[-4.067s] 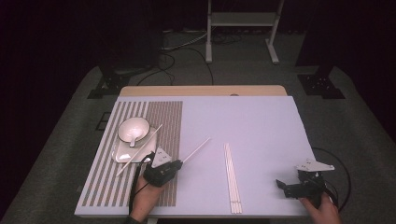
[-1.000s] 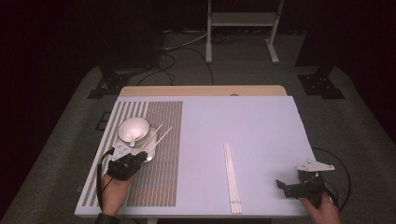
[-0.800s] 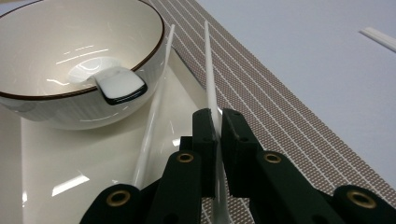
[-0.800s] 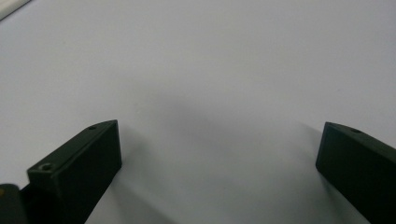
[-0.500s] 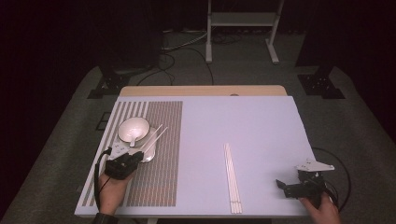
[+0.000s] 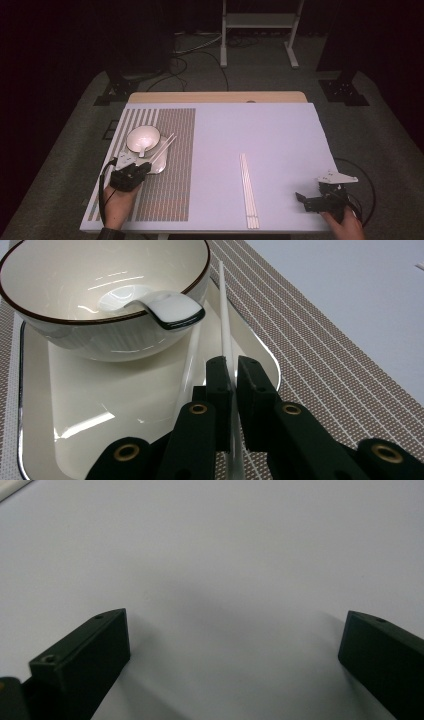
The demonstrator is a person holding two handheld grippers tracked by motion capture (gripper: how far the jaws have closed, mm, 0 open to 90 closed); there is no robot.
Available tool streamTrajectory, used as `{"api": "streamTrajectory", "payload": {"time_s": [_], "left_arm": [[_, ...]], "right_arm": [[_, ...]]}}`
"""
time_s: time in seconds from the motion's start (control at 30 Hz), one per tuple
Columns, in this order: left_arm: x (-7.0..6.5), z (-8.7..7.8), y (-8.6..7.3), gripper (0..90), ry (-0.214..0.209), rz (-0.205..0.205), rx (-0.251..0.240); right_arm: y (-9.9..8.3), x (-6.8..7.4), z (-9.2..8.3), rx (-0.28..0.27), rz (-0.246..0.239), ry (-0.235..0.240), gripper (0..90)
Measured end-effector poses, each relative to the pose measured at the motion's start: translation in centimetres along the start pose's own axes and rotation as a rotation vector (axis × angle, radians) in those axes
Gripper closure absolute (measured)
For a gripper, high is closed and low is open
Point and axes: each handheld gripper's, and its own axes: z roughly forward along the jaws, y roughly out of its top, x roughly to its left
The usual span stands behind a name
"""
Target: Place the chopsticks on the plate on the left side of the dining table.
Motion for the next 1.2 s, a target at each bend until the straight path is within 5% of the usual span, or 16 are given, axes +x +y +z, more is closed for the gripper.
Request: {"api": "streamTrajectory", "payload": {"time_s": [1.2], "left_arm": [[0.12, 0.56, -0.35, 80.7, 0.041, 0.012, 0.042]], "right_arm": [[0.00, 0.00, 0.00, 0.000, 0.000, 0.000, 0.0]]}}
